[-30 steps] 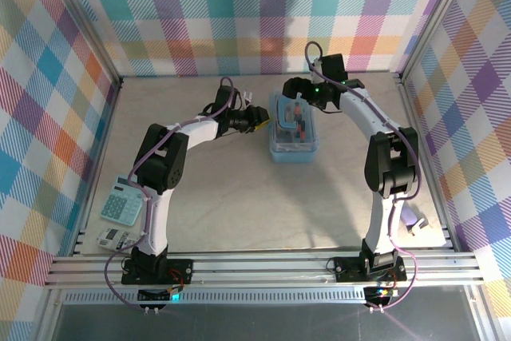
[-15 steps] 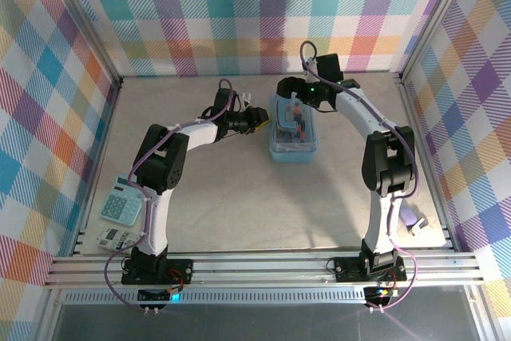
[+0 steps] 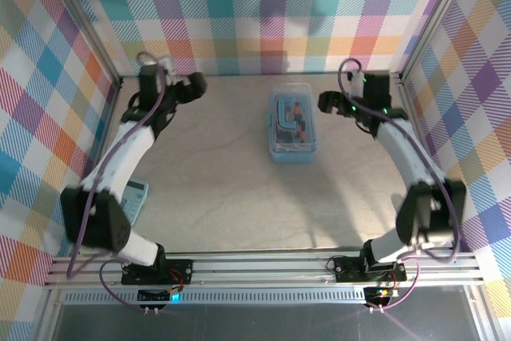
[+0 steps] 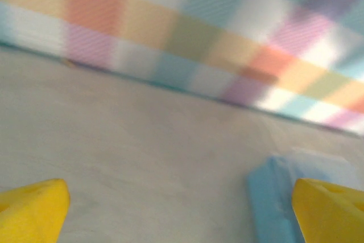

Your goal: Pack the tool kit

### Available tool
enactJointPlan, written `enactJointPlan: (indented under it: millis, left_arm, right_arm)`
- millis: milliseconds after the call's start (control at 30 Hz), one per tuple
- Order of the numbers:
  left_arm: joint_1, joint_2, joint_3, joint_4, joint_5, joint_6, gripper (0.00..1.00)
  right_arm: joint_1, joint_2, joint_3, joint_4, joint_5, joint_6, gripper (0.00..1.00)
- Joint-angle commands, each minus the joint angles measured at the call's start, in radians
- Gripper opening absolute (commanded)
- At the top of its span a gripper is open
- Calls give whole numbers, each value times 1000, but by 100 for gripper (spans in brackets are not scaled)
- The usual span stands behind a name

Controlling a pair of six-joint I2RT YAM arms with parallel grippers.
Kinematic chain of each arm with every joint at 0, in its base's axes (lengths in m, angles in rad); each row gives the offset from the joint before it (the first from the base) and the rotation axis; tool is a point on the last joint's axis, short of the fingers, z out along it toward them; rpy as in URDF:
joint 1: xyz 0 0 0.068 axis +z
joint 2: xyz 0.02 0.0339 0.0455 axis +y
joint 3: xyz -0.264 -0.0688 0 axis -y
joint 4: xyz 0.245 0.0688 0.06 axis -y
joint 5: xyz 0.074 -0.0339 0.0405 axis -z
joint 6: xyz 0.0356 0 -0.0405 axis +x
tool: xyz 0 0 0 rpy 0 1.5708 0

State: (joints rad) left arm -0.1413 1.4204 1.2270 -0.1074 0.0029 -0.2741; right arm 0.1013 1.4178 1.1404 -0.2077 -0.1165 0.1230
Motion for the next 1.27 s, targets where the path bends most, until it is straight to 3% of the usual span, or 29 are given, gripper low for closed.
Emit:
enactJointPlan:
  millis: [0,100,200,333,400,467,500,533,567,600,667,733,767,833,1233]
  left_arm:
    - [-10,-102,-290,195,-208,144,100]
    - [-8,-200,-527,394,-333,215,99]
    - [-6,-197,-629,467,-390,254,100]
    - [-5,-85,-681,571,-380,244,99]
    - [-3,-6,-678,593,-371,280,100]
    - [4,97,-721,767,-375,282,100]
    - [7,142,-748,861,-372,298,100]
    - [13,114,-739,788,-355,275,100]
    - [18,112,-756,816,-351,273,100]
    - [23,120,-795,902,-322,279,100]
    - [35,181,-852,1084,-314,281,100]
    - [51,140,-827,950,-281,257,100]
    - [51,169,-843,1041,-288,270,99]
    - [50,151,-833,985,-283,265,100]
    - [46,158,-837,1009,-291,271,100]
  right_arm:
    - [28,-132,-303,384,165,-211,99]
    - [23,-201,-483,445,263,-249,99]
    - [19,-198,-602,503,249,-202,99]
    - [21,-118,-731,738,229,-146,99]
    - [14,-85,-711,759,223,-160,99]
    - [11,-21,-721,914,204,-203,99]
    - [-6,26,-679,873,207,-183,99]
    - [-20,77,-660,897,190,-172,99]
    - [-44,81,-643,853,178,-147,99]
    - [-85,84,-669,899,99,-125,99]
    - [-102,131,-767,1137,78,-108,99]
    - [-115,117,-736,1052,95,-85,99]
    - [-111,111,-732,1027,99,-92,99]
    - [-110,111,-733,1032,98,-94,99]
    - [-109,109,-731,1030,41,-119,99]
